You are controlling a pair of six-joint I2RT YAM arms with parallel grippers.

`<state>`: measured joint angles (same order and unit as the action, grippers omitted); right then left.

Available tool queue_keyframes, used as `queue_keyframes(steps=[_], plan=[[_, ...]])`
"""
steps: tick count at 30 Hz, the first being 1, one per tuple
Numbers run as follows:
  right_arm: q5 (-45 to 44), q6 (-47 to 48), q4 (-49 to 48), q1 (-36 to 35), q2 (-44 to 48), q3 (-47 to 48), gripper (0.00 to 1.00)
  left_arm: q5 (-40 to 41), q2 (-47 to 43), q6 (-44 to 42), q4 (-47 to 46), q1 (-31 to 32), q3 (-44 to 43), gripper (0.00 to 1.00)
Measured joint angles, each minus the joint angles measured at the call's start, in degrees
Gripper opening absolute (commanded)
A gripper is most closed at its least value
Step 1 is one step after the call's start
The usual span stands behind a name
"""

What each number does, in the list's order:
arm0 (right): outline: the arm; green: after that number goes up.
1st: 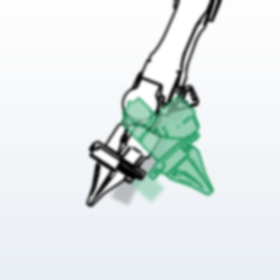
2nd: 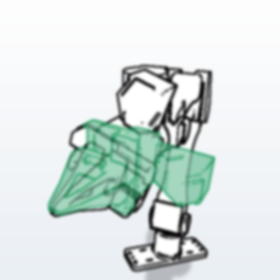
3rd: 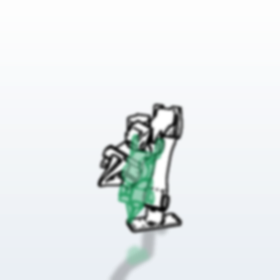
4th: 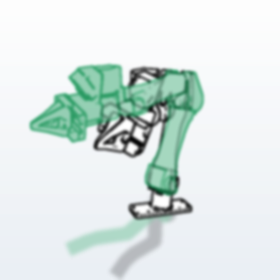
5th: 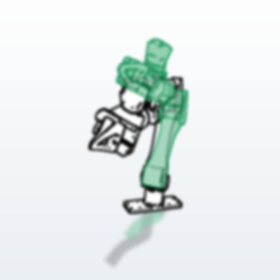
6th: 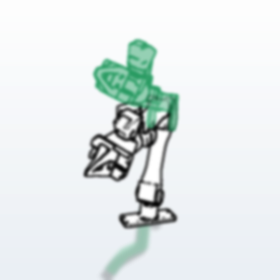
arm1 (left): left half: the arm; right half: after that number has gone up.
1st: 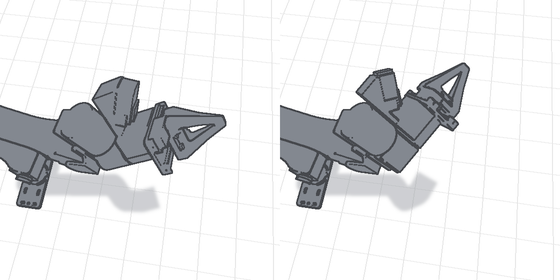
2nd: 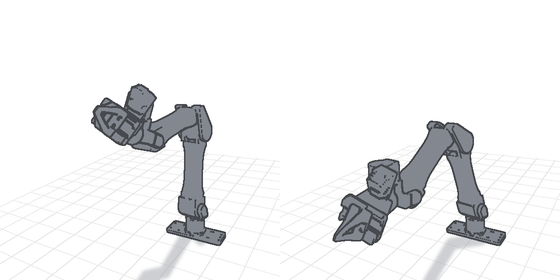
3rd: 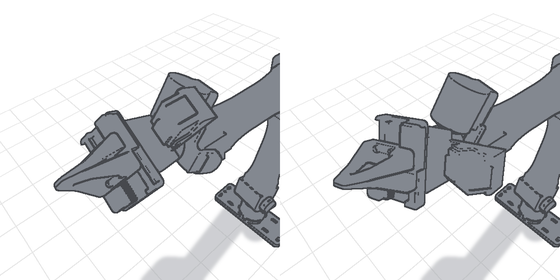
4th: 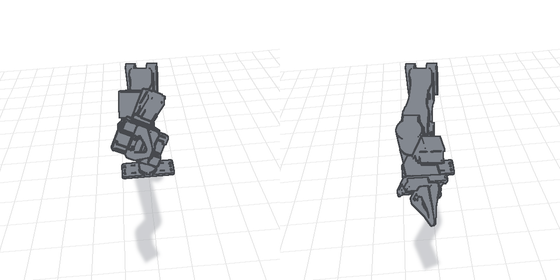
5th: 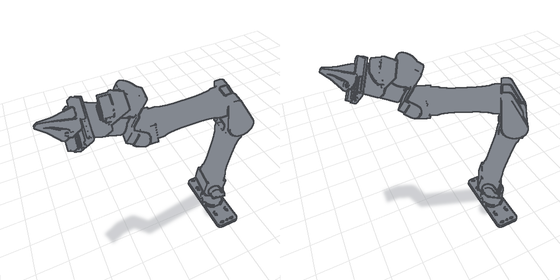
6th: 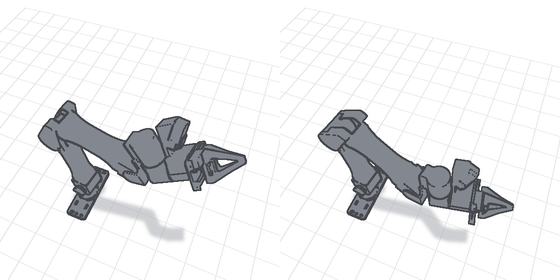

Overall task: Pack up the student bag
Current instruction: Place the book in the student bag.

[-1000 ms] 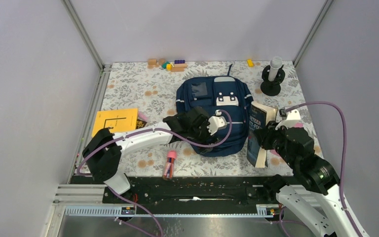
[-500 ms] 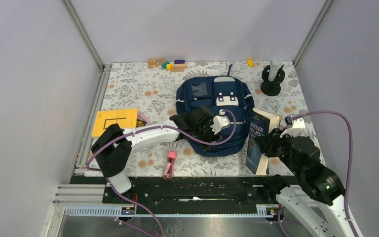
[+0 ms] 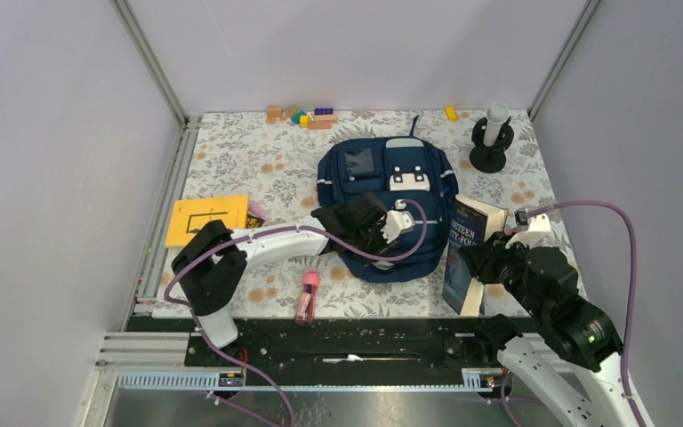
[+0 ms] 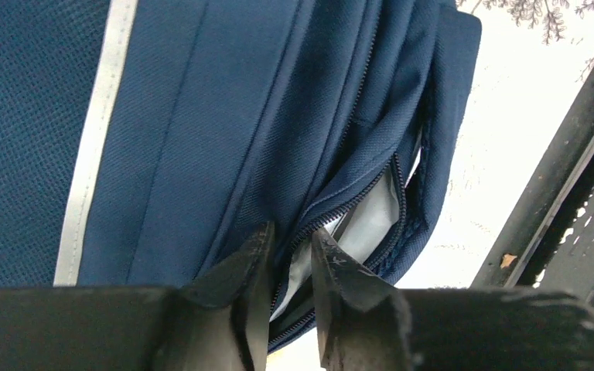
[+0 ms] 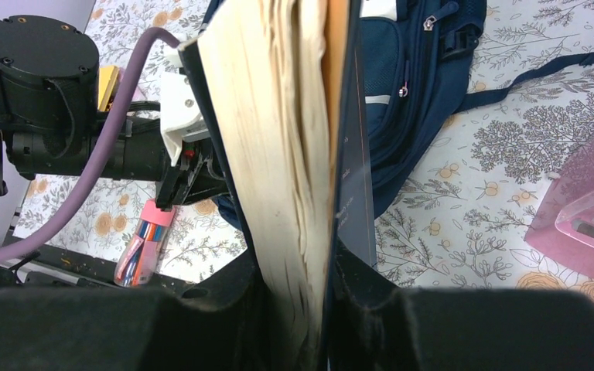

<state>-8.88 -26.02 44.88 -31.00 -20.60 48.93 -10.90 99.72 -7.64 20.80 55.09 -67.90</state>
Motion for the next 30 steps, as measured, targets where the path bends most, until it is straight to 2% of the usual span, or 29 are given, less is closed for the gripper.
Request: queue_keyframes(steps=[2,3,10,18,25,30], plan=[[0.0,0.0,0.0,0.0,0.3,-0.1,0.0,0.6,0.0,0.6,-0.2,-0.1,0.0,0.02],[0.1,-0.1,0.0,0.0,0.4,-0.2,0.0,0.9,0.0,0.7,-0.3,-0.1,0.0,0.0],[2.4,-1.5,1.0,0.0,0.8,-1.4,0.0,1.1,-0.7,3.3,0.0,-0.1,-0.3,0.0],[6.1,-6.2,7.1,0.0,3.9,-1.3,0.0,2.7,-7.5,6.0,0.7,-0.6,-1.7,0.0],[13.2,-15.0,7.8,0.0,6.0,-3.2,0.0,9.8,-10.9,9.6,0.8,-0.8,-5.3,0.0],[18.3,-21.2,3.5,0.0,5.9,-8.4,0.0,16.0,-12.6,11.8,0.4,-0.8,-7.5,0.0]])
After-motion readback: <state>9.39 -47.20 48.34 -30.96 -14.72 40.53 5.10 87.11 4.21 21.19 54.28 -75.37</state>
